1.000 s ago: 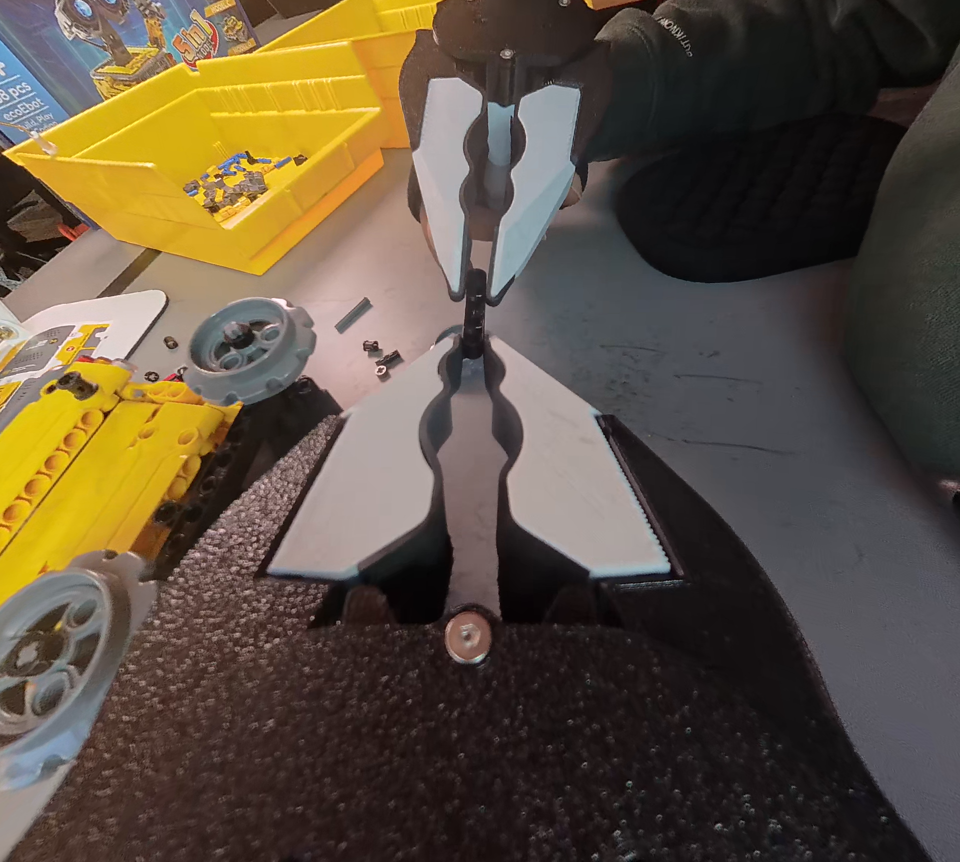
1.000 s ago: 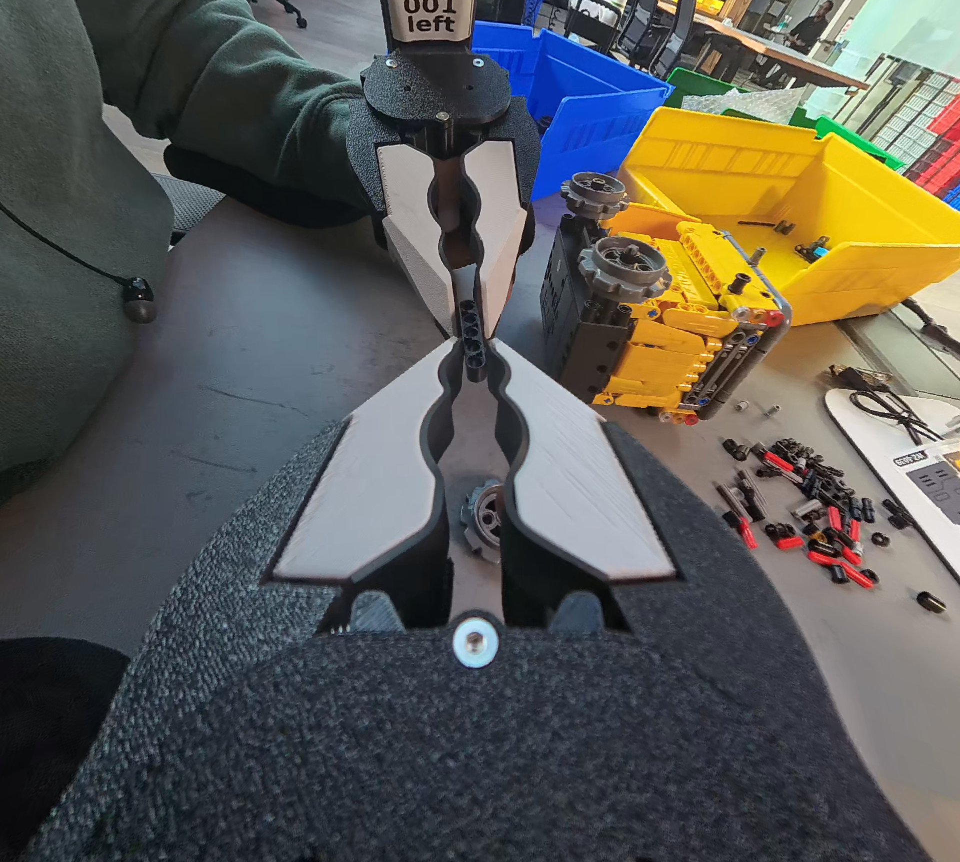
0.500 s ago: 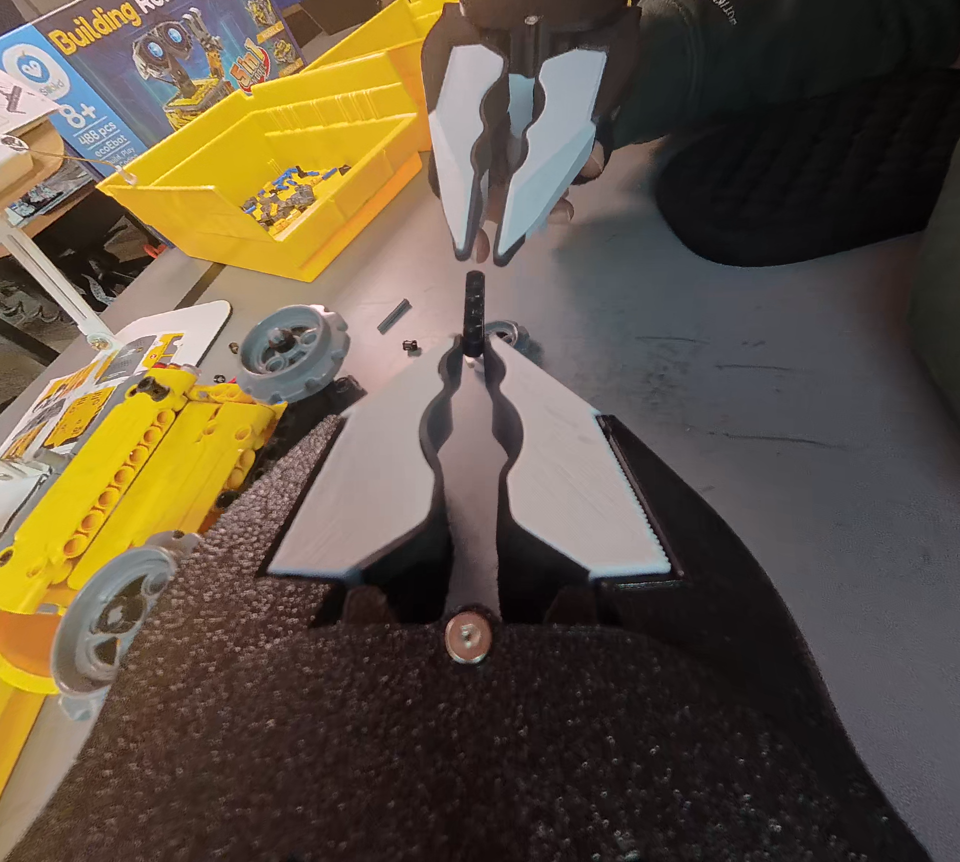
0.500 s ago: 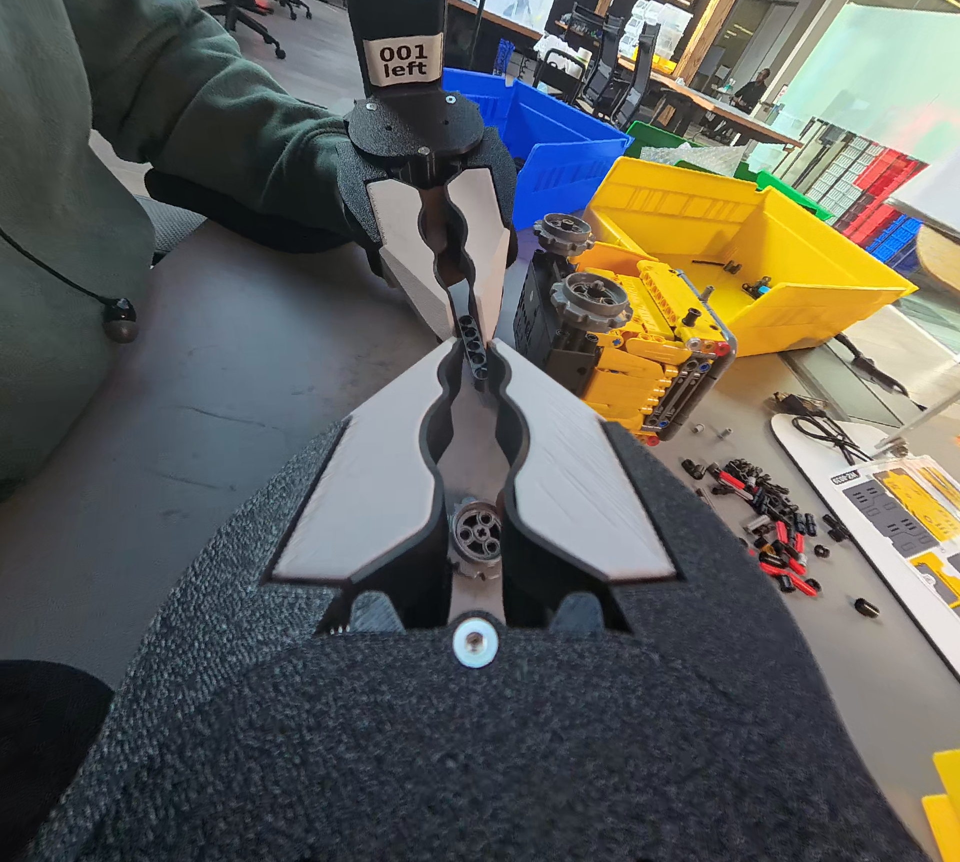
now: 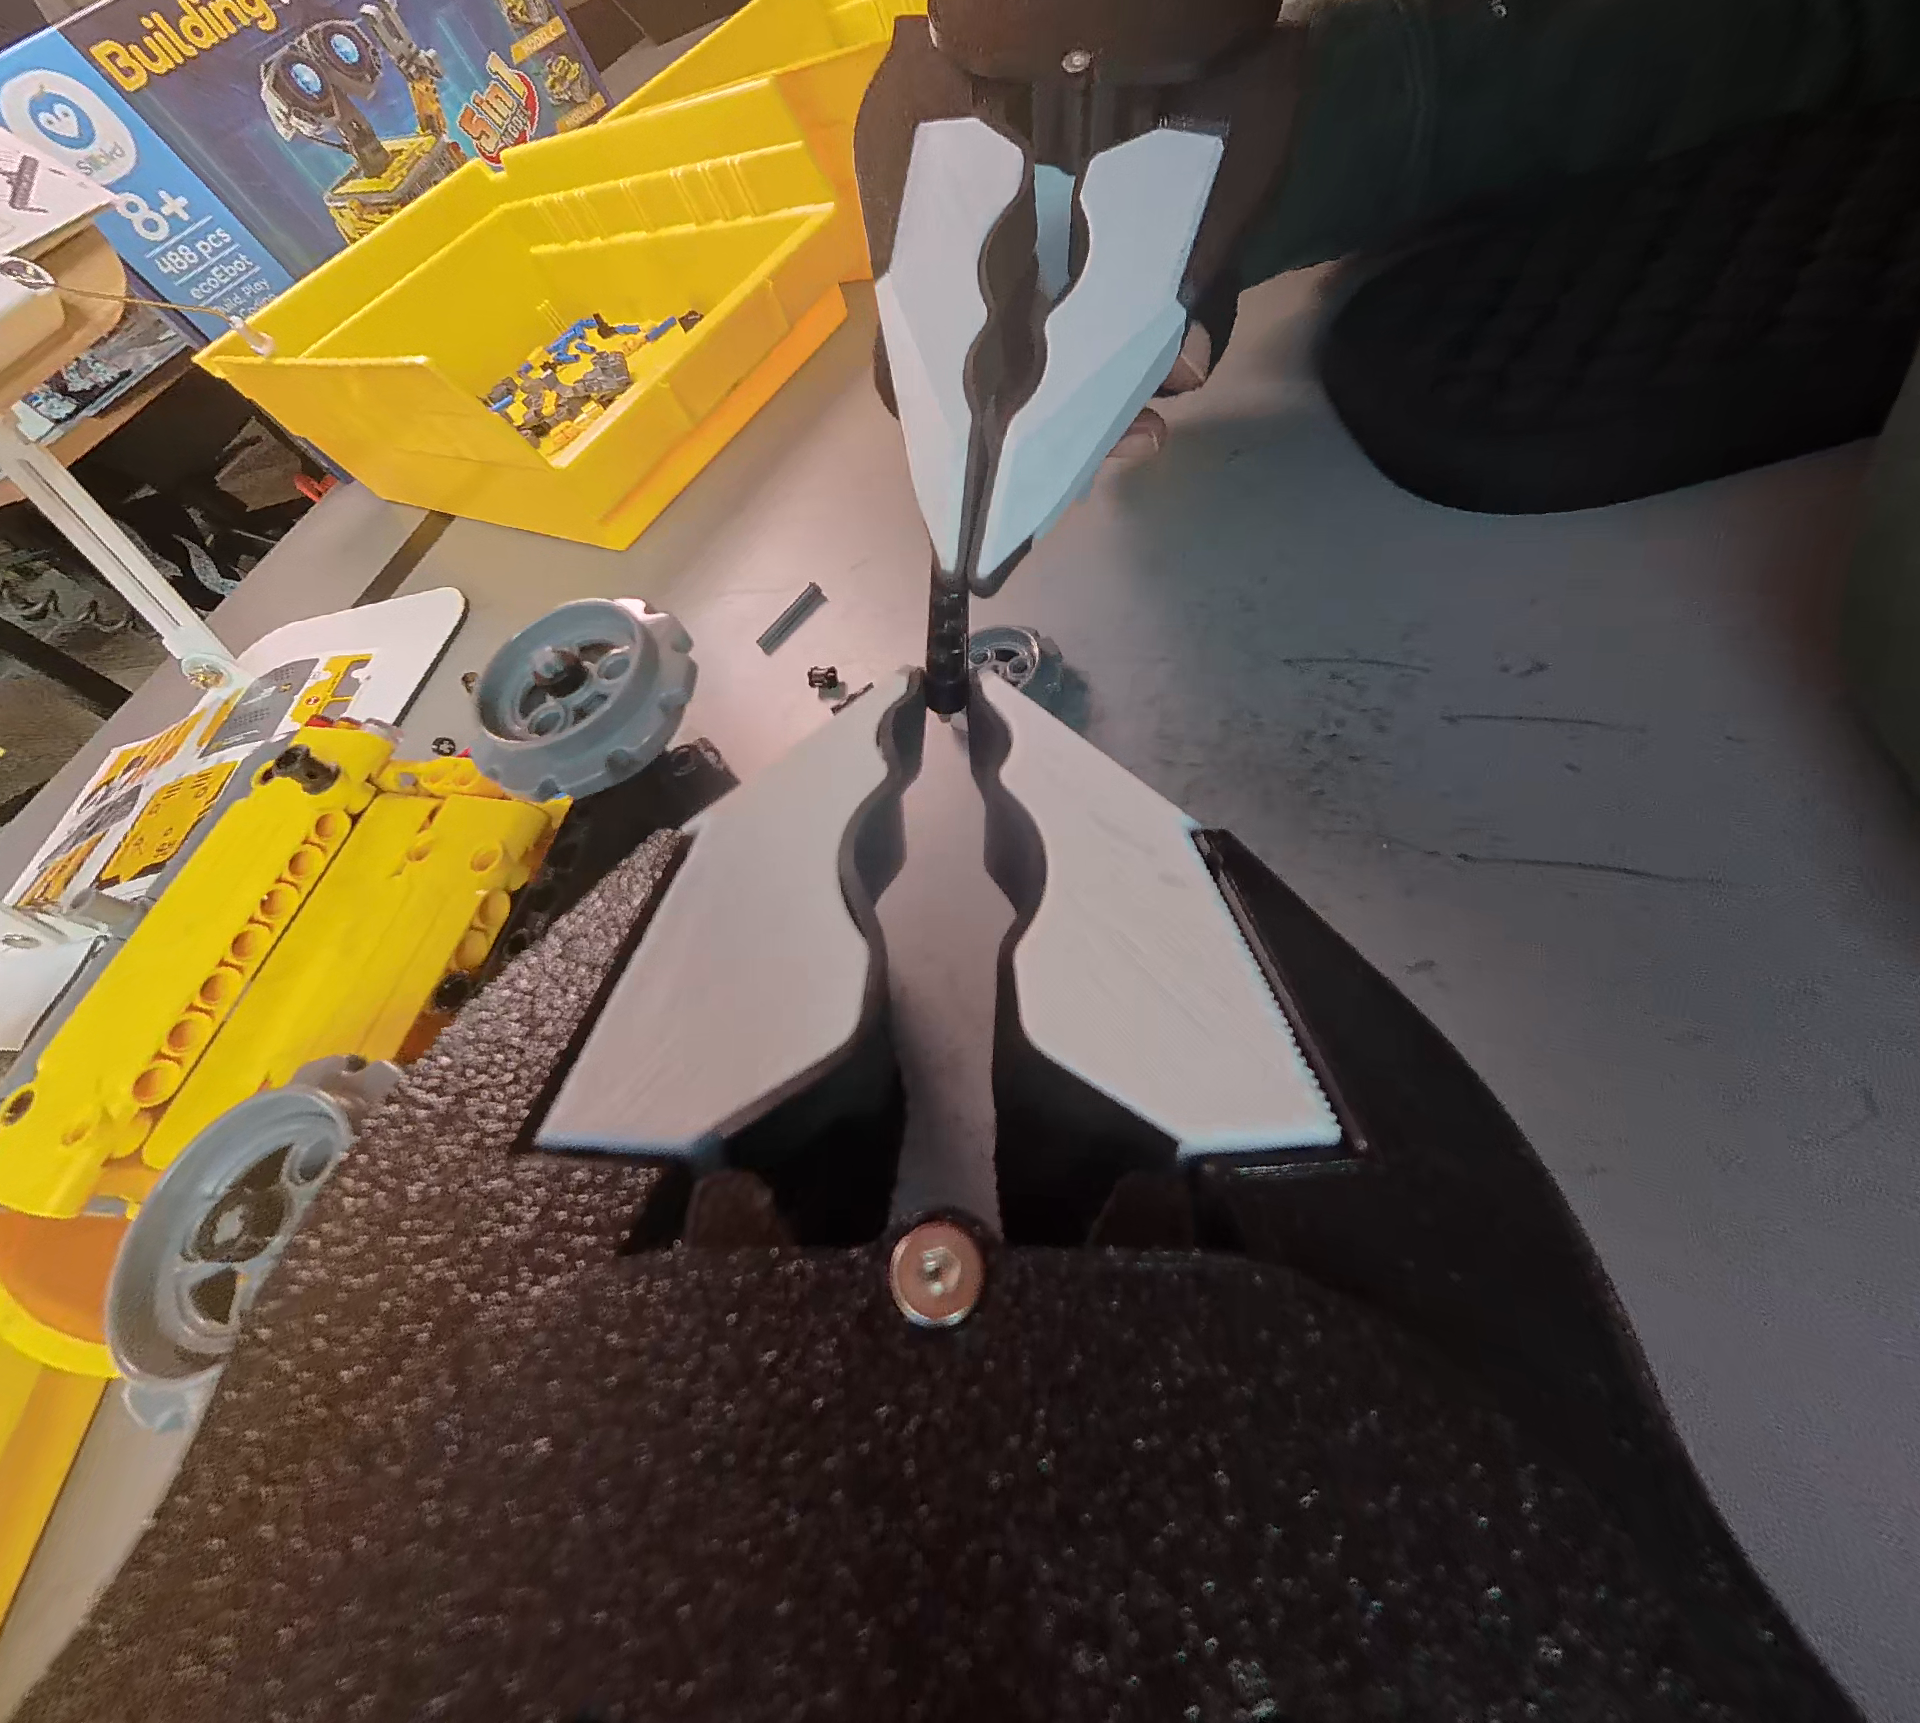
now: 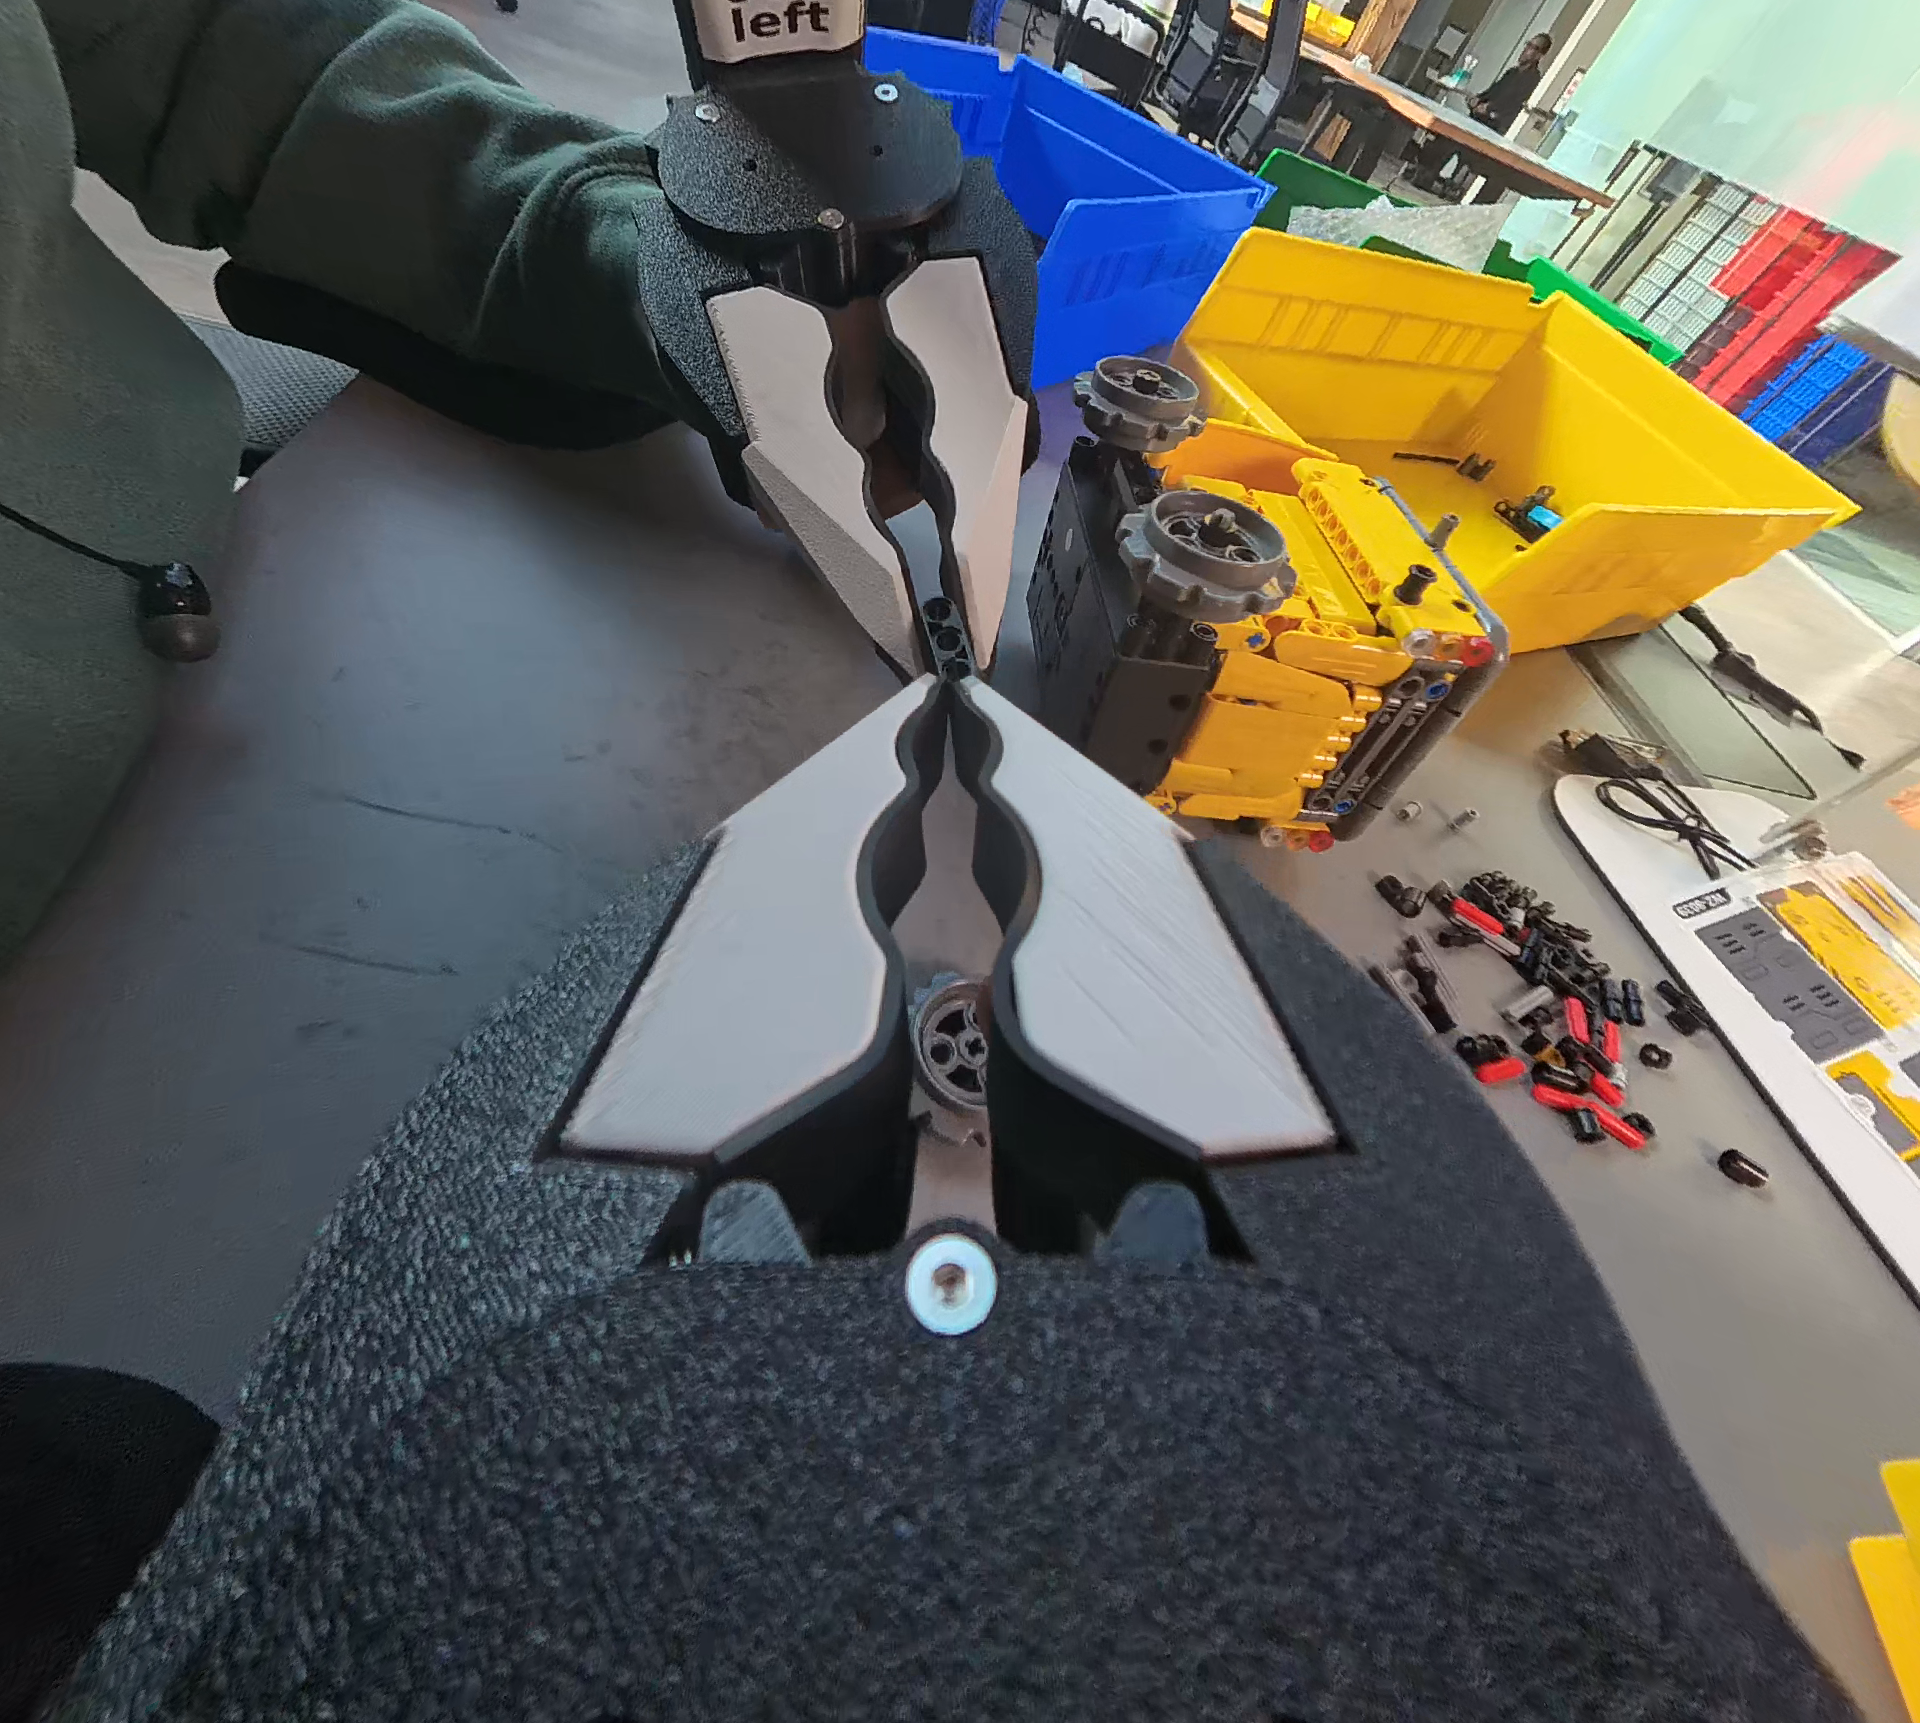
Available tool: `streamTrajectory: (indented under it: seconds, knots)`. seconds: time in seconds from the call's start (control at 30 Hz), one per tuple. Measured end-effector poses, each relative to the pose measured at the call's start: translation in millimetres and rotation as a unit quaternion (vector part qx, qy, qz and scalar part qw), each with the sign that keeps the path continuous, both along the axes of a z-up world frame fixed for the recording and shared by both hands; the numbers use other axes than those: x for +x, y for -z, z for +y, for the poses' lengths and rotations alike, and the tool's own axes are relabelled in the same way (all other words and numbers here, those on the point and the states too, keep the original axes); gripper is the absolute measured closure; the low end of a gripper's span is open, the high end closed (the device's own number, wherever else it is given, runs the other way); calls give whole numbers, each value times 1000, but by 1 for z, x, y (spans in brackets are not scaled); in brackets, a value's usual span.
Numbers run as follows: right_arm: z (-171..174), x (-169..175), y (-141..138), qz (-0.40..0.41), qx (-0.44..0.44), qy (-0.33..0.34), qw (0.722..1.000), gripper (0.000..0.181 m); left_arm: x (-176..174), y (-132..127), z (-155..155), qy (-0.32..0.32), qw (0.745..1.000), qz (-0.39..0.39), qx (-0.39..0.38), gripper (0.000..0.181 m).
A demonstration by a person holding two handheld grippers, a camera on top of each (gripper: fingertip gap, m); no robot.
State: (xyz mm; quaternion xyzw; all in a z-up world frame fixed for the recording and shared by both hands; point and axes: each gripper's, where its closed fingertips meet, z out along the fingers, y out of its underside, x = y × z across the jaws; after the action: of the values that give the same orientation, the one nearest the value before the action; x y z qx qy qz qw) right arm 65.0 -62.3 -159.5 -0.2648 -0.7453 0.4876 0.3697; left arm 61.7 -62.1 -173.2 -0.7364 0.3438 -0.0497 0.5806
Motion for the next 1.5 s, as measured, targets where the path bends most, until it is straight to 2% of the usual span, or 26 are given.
streamTrajectory:
  seconds: [0.8, 0.9, 1.03, 1.13, 1.23, 1.3, 1.4, 1.5]
  knots:
    - [-19, -4, -1, -2, 1, -3, 1000, 178, 6, 7, -2, 9, 1000, 8, -18, 175]
    - [-18, -7, 6, -13, 17, 6, 1000, 178, 6, 10, -2, 8, 1000, 12, -24, 175]
    - [-14, -3, -9, 7, -6, -4, 1000, 172, 5, 4, -1, 6, 997, -53, -49, 175]
    - [-7, 2, -16, 35, 30, -9, 999, 164, 8, -6, -4, 25, 975, -188, -115, 175]
    - [-3, 5, -4, 62, 144, -7, 988, 156, 11, -13, -8, 54, 927, -319, -191, 175]
    - [-4, 4, -3, 84, 190, -3, 978, 156, 14, -11, -11, 66, 901, -364, -229, 175]
    - [-5, 4, -6, 99, 199, -1, 975, 173, 20, -11, -12, 80, 872, -408, -259, 175]
    - [-6, 4, -9, 59, 122, -6, 991, 174, 20, -17, -13, 97, 851, -443, -266, 175]
